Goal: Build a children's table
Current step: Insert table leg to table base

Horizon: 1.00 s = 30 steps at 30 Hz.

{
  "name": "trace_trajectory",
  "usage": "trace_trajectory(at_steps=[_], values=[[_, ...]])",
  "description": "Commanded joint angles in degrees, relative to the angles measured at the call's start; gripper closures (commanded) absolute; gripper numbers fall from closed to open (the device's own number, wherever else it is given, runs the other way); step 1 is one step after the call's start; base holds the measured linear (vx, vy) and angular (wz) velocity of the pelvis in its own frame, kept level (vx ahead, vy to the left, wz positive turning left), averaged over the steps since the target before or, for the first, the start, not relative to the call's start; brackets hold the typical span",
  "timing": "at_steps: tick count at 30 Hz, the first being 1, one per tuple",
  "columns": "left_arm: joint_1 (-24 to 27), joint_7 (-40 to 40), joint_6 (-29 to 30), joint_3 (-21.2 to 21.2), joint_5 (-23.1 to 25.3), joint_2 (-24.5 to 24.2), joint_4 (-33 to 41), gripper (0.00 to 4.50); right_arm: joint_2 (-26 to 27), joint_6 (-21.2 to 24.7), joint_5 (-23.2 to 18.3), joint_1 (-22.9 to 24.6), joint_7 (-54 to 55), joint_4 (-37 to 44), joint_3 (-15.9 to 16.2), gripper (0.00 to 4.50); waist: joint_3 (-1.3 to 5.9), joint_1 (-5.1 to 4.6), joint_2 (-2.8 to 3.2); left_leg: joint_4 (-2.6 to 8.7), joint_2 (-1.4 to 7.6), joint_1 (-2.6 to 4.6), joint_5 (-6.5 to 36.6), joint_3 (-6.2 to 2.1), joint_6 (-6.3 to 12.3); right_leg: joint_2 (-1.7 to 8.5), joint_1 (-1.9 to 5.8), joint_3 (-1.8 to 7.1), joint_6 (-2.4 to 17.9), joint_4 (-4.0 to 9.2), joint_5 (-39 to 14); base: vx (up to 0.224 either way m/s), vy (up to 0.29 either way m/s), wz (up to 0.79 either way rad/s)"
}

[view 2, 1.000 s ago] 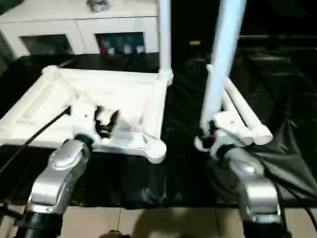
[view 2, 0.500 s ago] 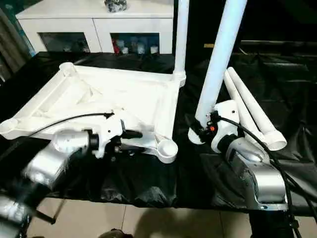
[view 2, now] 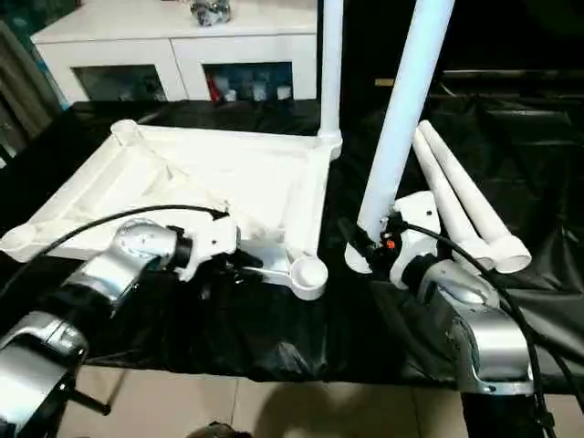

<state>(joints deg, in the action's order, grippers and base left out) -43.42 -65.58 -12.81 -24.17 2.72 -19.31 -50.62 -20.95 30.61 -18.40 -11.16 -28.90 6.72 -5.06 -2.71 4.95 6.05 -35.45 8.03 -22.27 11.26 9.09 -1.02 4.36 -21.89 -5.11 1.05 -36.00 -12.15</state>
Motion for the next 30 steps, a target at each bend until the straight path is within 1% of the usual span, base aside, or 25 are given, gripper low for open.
trace_trajectory(at_steps=[1,3,6,7,9,11,12,14,15,16,17,18,19,20,21,22,23,24,25,27,28,29,30], values=[[-1.3,-0.4,-1.8,-0.3,1.3,0.2,-3.0,3.98,0.3,-0.9,-0.5,0.2,0.1,1.9,0.0,2.58,3.9,0.08,-0.61,4.41,5.2,0.68,9.3,-2.19,2.67,6.02,3.05,3.77,11.8,4.69,-6.0,0.0,0.0,0.0],[-1.9,-1.3,-1.8,-0.2,1.4,0.5,-4.2,4.18,0.4,-0.9,-0.5,0.4,0.0,2.1,0.1,2.58,3.98,0.05,-0.64,4.45,5.27,0.77,9.3,-2.2,2.75,5.97,2.98,3.75,12.2,4.52,-4.8,0.0,0.0,0.0],[-2.5,-2.1,-0.9,0.2,1.3,0.7,-5.3,4.28,0.5,-1.0,-0.5,0.3,0.0,2.0,0.4,2.58,4.0,0.05,-0.69,4.38,5.24,0.67,8.7,-2.17,3.14,6.14,3.09,3.75,12.8,4.37,-3.1,0.0,0.0,0.0],[-2.6,-3.1,1.5,0.5,0.8,1.0,-5.2,4.35,0.5,-0.9,-0.5,0.1,-0.1,1.9,0.6,2.58,3.92,-0.01,-0.65,4.42,5.27,0.65,8.8,-2.16,3.24,6.13,3.06,3.72,13.1,4.35,-3.2,0.0,0.0,0.0],[-2.7,-4.4,2.8,0.8,0.4,1.4,-5.4,4.43,0.7,-0.9,-0.5,-0.1,-0.2,1.9,0.8,2.58,3.85,-0.03,-0.71,4.42,5.26,0.68,9.1,-2.12,3.32,6.16,3.04,3.76,13.3,4.45,-4.0,0.0,0.0,0.0],[-2.5,-4.2,6.3,0.7,0.8,1.7,-4.6,4.48,0.9,-0.8,-0.7,-0.4,-0.1,1.9,0.9,2.58,3.82,-0.07,-0.7,4.44,5.27,0.67,9.4,-2.12,3.23,6.29,3.08,3.78,13.4,4.54,-5.0,0.0,0.0,0.0],[-2.0,-3.2,7.3,0.7,1.0,2.1,-3.8,4.49,1.2,-0.7,-1.0,-0.6,-0.1,1.9,0.7,2.58,3.75,-0.16,-1.08,4.54,5.36,0.73,9.6,-2.09,3.22,6.18,3.01,3.76,13.5,4.59,-5.3,0.0,0.0,0.0],[-1.3,1.6,10.8,1.8,1.1,3.6,-2.4,4.5,1.8,0.3,-2.1,-1.3,-0.2,1.9,0.4,2.58,3.69,-0.14,-0.83,4.52,5.4,0.75,9.9,-2.12,3.21,6.26,2.95,3.8,13.6,4.61,-6.3,0.0,0.0,0.0],[-1.3,1.6,10.8,1.8,1.1,3.6,-2.4,4.5,1.8,0.3,-2.1,-1.3,-0.2,1.9,0.4,2.58,3.63,-0.14,-1.07,4.53,5.4,0.76,10.1,-2.13,3.31,6.28,3.04,3.79,13.6,4.66,-7.0,0.0,0.0,0.0],[-0.5,6.8,15.7,3.4,0.7,5.5,-0.6,4.5,2.1,1.3,-3.2,-1.9,-0.6,2.0,0.2,2.58,3.68,-0.15,-1.13,4.41,5.37,0.74,9.8,-2.01,3.42,6.3,3.15,3.79,13.7,4.63,-7.3,0.0,0.0,0.0],[-0.5,6.8,15.7,3.4,0.7,5.5,-0.6,4.5,2.1,1.3,-3.2,-1.9,-0.6,2.0,0.2,2.58,3.62,-0.08,-1.1,4.4,5.41,0.74,9.6,-2.08,3.54,6.32,3.07,3.78,13.6,4.71,-7.5,0.0,0.0,0.0],[0.9,8.5,18.4,4.0,0.2,6.5,2.6,4.5,2.1,2.2,-3.8,-2.5,-1.0,1.8,0.3,2.58,3.63,-0.06,-1.78,4.43,5.29,0.63,9.0,-1.95,3.91,6.19,3.04,3.77,13.0,5.0,-8.3,0.0,0.0,0.0],[1.6,9.1,19.7,4.2,0.1,7.0,4.2,4.5,2.1,2.6,-4.0,-2.9,-1.1,1.7,0.3,2.58,3.7,-0.03,-1.78,4.46,5.45,0.59,8.4,-2.04,3.88,6.33,3.28,3.8,13.3,4.58,-7.7,0.0,0.0,0.0],[2.5,9.7,20.2,4.1,0.3,7.3,5.8,4.5,2.1,2.7,-3.9,-3.3,-1.2,1.3,0.5,2.58,3.68,-0.09,-1.5,4.38,5.36,0.39,7.4,-2.03,4.45,6.18,3.13,3.69,13.0,4.64,-7.3,0.0,0.0,0.0],[3.4,10.4,20.3,4.0,0.7,7.6,7.4,4.5,2.2,2.6,-3.8,-3.9,-1.3,0.7,0.7,2.58,3.78,-0.12,-1.8,4.2,5.28,0.35,6.6,-1.91,4.83,6.2,3.1,3.73,12.8,4.61,-7.1,0.0,0.0,0.0],[4.6,11.5,21.2,4.0,0.8,8.2,9.5,4.5,2.0,1.9,-3.2,-4.6,-2.0,-0.3,1.4,2.58,3.76,-0.11,-1.68,4.13,5.23,0.41,6.2,-1.79,5.2,6.05,2.85,3.71,12.5,4.77,-7.0,0.0,0.0,0.0],[4.6,11.5,21.2,4.0,0.8,8.2,9.5,4.5,2.0,1.9,-3.2,-4.6,-2.0,-0.3,1.4,2.58,3.78,-0.2,-2.11,4.15,5.28,0.37,6.1,-1.76,5.3,6.02,2.95,3.69,12.5,4.72,-6.8,0.0,0.0,0.0],[5.3,11.6,21.0,3.9,0.9,8.3,10.6,4.5,2.0,1.7,-3.1,-4.9,-2.1,-0.7,1.7,2.58,3.71,-0.04,-1.9,4.11,5.21,0.48,6.1,-1.66,5.48,5.95,2.71,3.68,12.2,4.87,-7.7,0.0,0.0,0.0],[6.0,11.7,20.9,3.7,1.0,8.3,11.5,4.5,1.9,1.5,-2.9,-5.2,-2.3,-1.2,2.0,2.58,3.62,-0.06,-2.0,4.2,5.23,0.44,6.5,-1.63,5.37,5.92,2.69,3.69,11.8,5.04,-8.9,0.0,0.0,0.0],[8.2,10.8,19.7,2.6,1.6,7.7,14.4,4.5,1.2,0.8,-1.7,-6.4,-3.1,-3.0,3.5,2.58,3.64,0.08,-1.97,4.28,5.35,0.54,7.2,-1.66,4.8,5.99,2.65,3.67,11.2,5.06,-10.5,0.0,0.0,0.0],[8.8,10.6,19.4,2.2,1.9,7.4,15.1,4.5,1.0,0.5,-1.2,-6.9,-3.5,-3.8,4.0,2.58,3.55,-0.07,-1.82,4.41,5.4,0.54,7.5,-1.61,4.5,5.85,2.51,3.67,10.9,5.22,-11.0,0.0,0.0,0.0],[9.6,10.3,19.0,1.6,2.2,6.8,16.4,4.5,0.7,0.1,-0.8,-7.5,-4.0,-4.9,4.5,2.58,3.51,-0.06,-1.93,4.4,5.41,0.67,7.9,-1.52,4.33,5.74,2.32,3.71,10.7,5.33,-11.4,0.0,0.0,0.0],[10.1,10.1,18.8,1.4,2.4,6.5,17.3,4.5,0.6,0.0,-0.7,-7.9,-4.2,-5.7,4.7,2.58,3.56,-0.15,-1.89,4.52,5.41,0.55,7.9,-1.57,4.04,5.73,2.46,3.72,10.8,5.15,-10.9,0.0,0.0,0.0]])
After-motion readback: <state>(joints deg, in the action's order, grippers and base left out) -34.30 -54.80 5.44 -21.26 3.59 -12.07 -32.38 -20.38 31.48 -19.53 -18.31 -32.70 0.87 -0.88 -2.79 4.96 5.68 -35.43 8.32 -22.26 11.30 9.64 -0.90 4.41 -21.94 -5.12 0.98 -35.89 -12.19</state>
